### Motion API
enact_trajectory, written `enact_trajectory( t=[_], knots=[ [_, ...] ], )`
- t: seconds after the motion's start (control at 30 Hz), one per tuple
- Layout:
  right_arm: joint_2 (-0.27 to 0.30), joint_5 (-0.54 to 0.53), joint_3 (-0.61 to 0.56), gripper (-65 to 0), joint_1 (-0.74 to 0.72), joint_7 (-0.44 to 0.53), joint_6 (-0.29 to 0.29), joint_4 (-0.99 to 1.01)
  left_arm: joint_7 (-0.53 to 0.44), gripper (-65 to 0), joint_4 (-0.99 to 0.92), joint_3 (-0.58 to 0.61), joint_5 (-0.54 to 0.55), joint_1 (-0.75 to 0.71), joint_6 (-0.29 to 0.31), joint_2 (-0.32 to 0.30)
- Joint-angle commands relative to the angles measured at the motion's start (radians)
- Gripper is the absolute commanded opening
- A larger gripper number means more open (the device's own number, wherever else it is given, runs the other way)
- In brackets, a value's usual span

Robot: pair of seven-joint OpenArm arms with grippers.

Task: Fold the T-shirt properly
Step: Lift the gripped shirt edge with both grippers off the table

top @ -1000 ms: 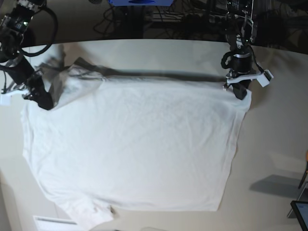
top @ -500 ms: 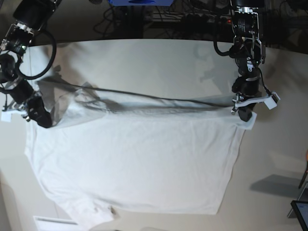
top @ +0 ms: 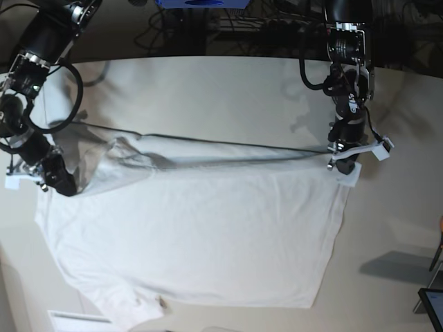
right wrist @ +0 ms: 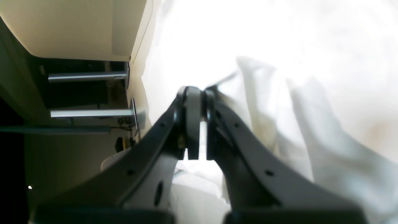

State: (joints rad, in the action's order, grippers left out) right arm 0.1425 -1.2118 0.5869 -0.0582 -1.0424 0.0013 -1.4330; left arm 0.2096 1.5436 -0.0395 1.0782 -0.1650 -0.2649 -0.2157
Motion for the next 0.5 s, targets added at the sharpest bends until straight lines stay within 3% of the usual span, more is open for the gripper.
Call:
enact_trajectory(
  t=[0.0,0.47],
  knots=[
    [0.015,-0.026,0.003,-64.9,-0.03,0.017,0.01,-0.012,-0.032,-65.0,0.011,-0.006,-0.003,0.031,0.011,-0.011],
    [0.016,0.017,0.003,-64.9,-0.045,0.018,0.01,-0.005,-0.032,-65.0,-0.131,0.008,-0.003,0.183,0.011,0.02]
  ],
)
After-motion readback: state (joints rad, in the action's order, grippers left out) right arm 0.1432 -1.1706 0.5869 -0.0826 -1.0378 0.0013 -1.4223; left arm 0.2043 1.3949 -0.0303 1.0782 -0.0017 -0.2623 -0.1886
